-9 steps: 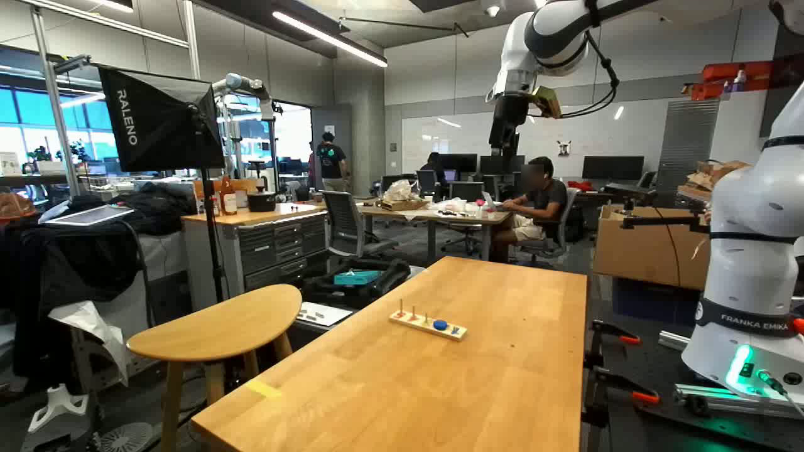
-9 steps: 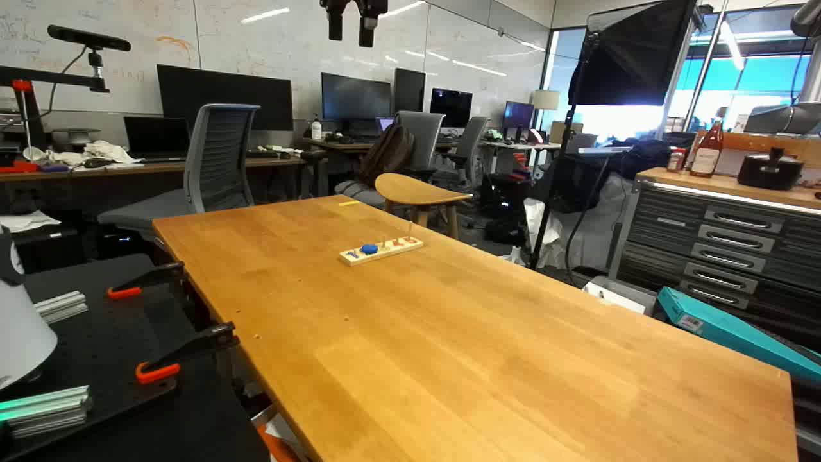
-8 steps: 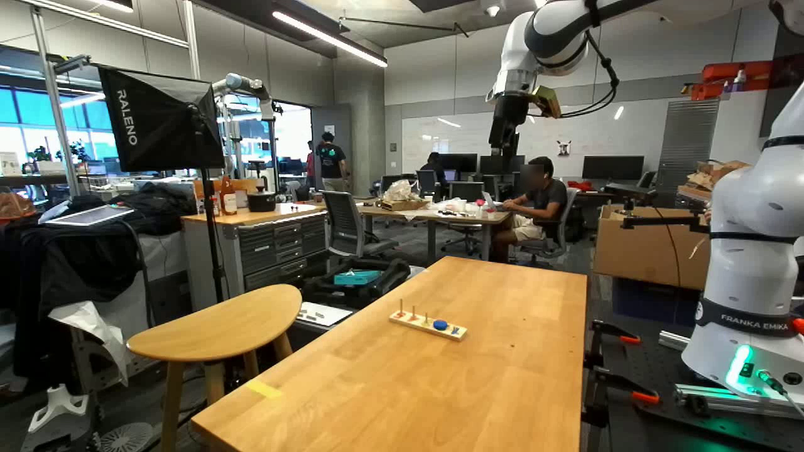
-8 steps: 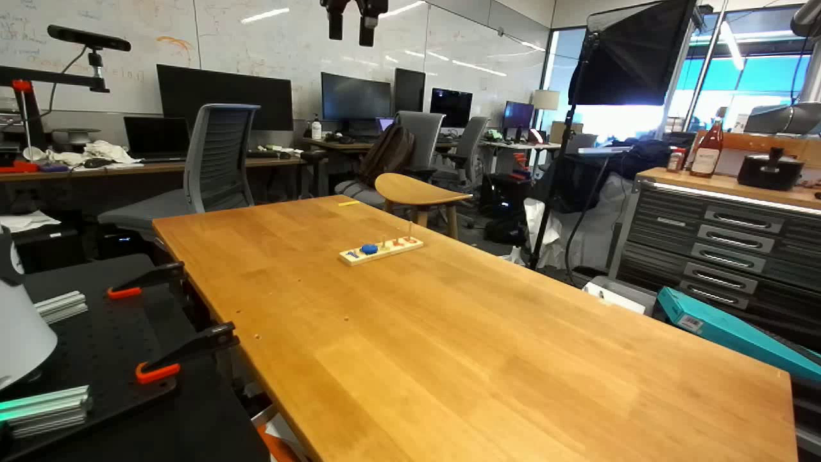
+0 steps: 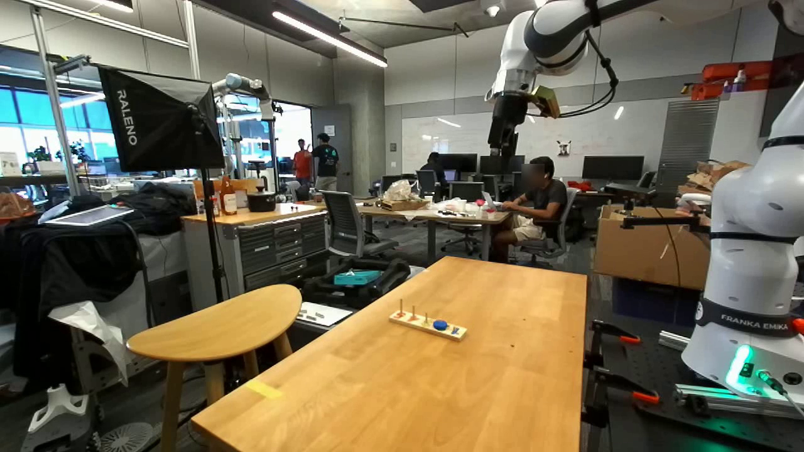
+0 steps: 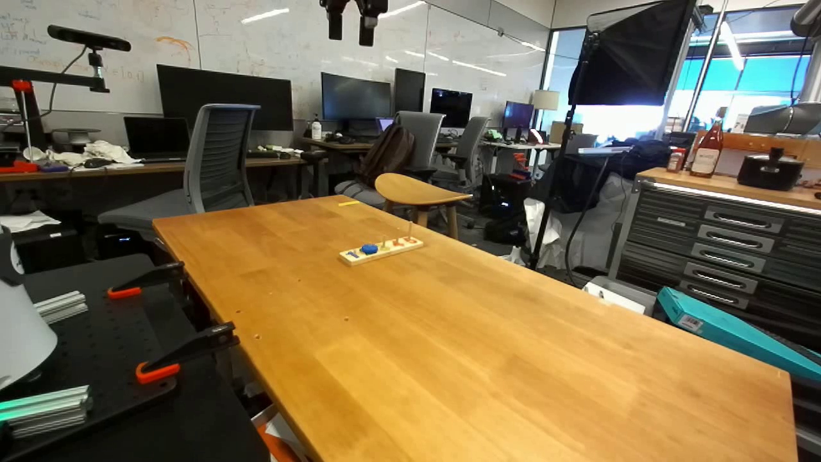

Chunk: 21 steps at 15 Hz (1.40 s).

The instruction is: Remove the blue circle from the wooden object.

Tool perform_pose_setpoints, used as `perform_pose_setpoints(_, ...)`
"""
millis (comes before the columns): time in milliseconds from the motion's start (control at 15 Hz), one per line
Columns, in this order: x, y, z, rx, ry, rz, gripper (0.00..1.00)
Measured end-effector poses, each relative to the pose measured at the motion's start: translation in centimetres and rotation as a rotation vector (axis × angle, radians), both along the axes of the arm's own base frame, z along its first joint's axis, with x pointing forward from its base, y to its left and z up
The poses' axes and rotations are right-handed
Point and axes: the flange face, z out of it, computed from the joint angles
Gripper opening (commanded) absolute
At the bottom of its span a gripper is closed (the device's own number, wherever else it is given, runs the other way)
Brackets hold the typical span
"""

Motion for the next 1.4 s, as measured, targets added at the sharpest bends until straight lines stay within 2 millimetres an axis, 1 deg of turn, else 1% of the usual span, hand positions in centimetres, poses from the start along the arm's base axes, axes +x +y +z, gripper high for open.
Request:
perform_pose_setpoints(133, 0.7, 1.4, -0.6, -0.023, -0.014, 0.023, 1.0)
perform_pose_setpoints(267, 2.0, 3.6, -2.1, -0.056, -0.027, 0.055, 1.0)
perform_pose_setpoints(400, 3.6, 6.0, -4.3, -0.095, -0.035, 0.085, 1.0)
perform_pose_setpoints(467, 4.4, 7.0, -5.7, -0.117, -0.036, 0.099, 1.0)
perform_pose_setpoints(600, 5.9, 8.5, -8.8, -0.16, -0.033, 0.121, 1.0)
perform_pose_setpoints(667, 6.5, 8.9, -10.5, -0.177, -0.021, 0.125, 1.0)
perform_pose_setpoints(800, 7.6, 9.1, -14.2, -0.201, 0.011, 0.124, 1.0)
perform_pose_setpoints(1067, 9.1, 9.0, -21.2, -0.209, 0.069, 0.126, 1.0)
perform_pose_setpoints(1267, 9.8, 8.9, -25.5, -0.2, 0.097, 0.124, 1.0)
perform_pose_setpoints(1400, 10.1, 8.7, -27.7, -0.195, 0.101, 0.119, 1.0)
